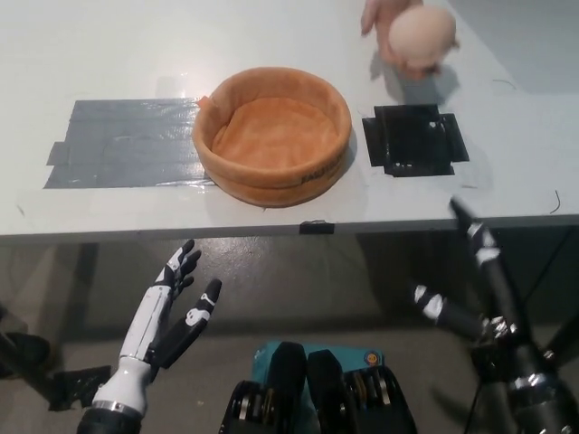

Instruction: A person hands a emotional support dumpling to the robot which it grabs with its right hand and places in the soft place kept infront of it in the centre of the desk

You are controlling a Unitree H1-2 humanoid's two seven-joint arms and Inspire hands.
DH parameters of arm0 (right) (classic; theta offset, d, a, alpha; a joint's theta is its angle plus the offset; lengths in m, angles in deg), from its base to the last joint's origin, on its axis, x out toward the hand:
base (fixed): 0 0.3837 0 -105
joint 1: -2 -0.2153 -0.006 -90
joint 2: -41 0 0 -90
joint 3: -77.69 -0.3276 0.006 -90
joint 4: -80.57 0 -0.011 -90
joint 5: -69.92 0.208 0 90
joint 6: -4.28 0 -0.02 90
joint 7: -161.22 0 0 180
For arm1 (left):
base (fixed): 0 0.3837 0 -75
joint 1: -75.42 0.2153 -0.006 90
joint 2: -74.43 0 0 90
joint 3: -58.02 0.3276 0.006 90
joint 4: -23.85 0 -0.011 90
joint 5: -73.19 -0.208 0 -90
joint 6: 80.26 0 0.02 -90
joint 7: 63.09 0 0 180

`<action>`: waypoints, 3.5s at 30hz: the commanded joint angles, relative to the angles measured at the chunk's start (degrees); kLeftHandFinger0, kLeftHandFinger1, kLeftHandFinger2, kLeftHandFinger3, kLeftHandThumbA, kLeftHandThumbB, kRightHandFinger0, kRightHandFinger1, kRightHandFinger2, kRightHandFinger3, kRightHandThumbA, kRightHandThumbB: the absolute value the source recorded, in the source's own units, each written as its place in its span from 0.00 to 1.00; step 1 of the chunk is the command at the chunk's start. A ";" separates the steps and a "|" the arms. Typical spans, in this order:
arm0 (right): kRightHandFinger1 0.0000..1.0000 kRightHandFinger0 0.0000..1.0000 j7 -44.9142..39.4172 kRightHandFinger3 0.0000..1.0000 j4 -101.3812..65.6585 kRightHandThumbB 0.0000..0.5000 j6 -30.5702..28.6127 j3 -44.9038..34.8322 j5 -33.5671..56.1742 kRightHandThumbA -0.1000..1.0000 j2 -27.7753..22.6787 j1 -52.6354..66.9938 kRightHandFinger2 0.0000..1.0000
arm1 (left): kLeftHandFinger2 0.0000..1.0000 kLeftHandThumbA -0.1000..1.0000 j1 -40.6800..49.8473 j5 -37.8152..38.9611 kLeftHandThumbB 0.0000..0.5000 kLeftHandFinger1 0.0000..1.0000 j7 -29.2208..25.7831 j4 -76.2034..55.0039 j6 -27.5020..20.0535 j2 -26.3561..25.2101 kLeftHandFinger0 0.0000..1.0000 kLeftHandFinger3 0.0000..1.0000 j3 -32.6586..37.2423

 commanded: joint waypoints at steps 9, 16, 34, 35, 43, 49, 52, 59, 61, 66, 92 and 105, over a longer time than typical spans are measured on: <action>1.00 1.00 -7.15 1.00 3.84 0.55 18.95 -0.80 -8.32 0.86 -11.55 -31.25 1.00 | 1.00 0.72 1.60 -1.27 0.00 1.00 -0.70 -1.48 -1.63 -0.09 1.00 1.00 -0.31; 1.00 1.00 -8.71 1.00 21.92 0.64 22.84 3.71 -10.39 0.85 -13.39 -44.07 1.00 | 1.00 0.72 1.40 -1.24 0.00 1.00 -0.43 -1.92 -1.44 -0.12 1.00 1.00 -0.21; 1.00 1.00 -6.89 1.00 52.69 0.78 20.41 12.89 -11.36 0.94 -7.74 -56.33 1.00 | 1.00 0.67 0.75 -1.87 0.00 1.00 0.05 -2.38 -1.40 -0.41 1.00 1.00 0.29; 1.00 1.00 -6.81 1.00 53.64 0.79 20.67 12.96 -11.21 0.94 -7.40 -56.39 1.00 | 1.00 0.67 0.82 -1.83 0.00 1.00 0.10 -2.52 -1.25 -0.39 1.00 1.00 0.30; 1.00 1.00 -6.85 1.00 59.60 0.80 19.85 12.42 -9.76 0.92 -5.54 -57.37 1.00 | 1.00 0.64 0.63 -1.80 0.00 1.00 0.12 -2.67 -0.93 -0.24 1.00 1.00 0.24; 1.00 1.00 -6.52 1.00 65.62 0.80 20.65 15.49 -12.86 0.96 -5.58 -59.08 1.00 | 1.00 0.64 0.59 -1.97 0.00 1.00 0.15 -2.47 -0.98 -0.33 1.00 1.00 0.20; 1.00 1.00 -6.60 1.00 68.81 0.73 23.32 18.68 -15.54 0.91 -5.56 -60.41 1.00 | 1.00 0.64 0.65 -2.07 0.00 1.00 0.00 -2.61 -1.08 -0.24 1.00 1.00 0.17; 0.20 0.00 4.86 0.47 72.89 0.47 19.60 20.03 -16.31 0.00 -5.63 -60.15 0.39 | 1.00 0.67 0.05 -1.70 0.00 1.00 -0.06 -2.01 -1.56 -0.14 1.00 1.00 0.01; 0.35 0.02 7.45 0.42 73.00 0.44 17.18 18.27 -14.62 0.00 -5.53 -59.51 0.61 | 1.00 0.67 0.08 -1.79 0.00 1.00 0.00 -2.12 -1.53 -0.22 1.00 1.00 0.07; 0.54 0.05 11.21 0.72 72.71 0.45 12.74 16.15 -13.10 0.00 -5.38 -58.97 0.90 | 1.00 0.69 -0.12 -2.07 0.00 1.00 -0.13 -1.98 -1.69 -0.34 1.00 1.00 0.05; 0.26 0.00 12.91 0.69 38.15 0.45 14.51 13.88 -16.53 0.00 1.96 -58.91 0.73 | 1.00 0.74 0.18 -1.42 0.00 1.00 0.62 -2.53 -0.09 -0.37 1.00 1.00 0.09; 0.39 0.00 16.17 0.66 68.28 0.44 0.63 18.04 -15.88 0.00 7.62 -62.75 0.83 | 1.00 0.67 -0.80 -2.92 0.00 1.00 0.93 -2.99 0.46 -0.81 1.00 1.00 0.94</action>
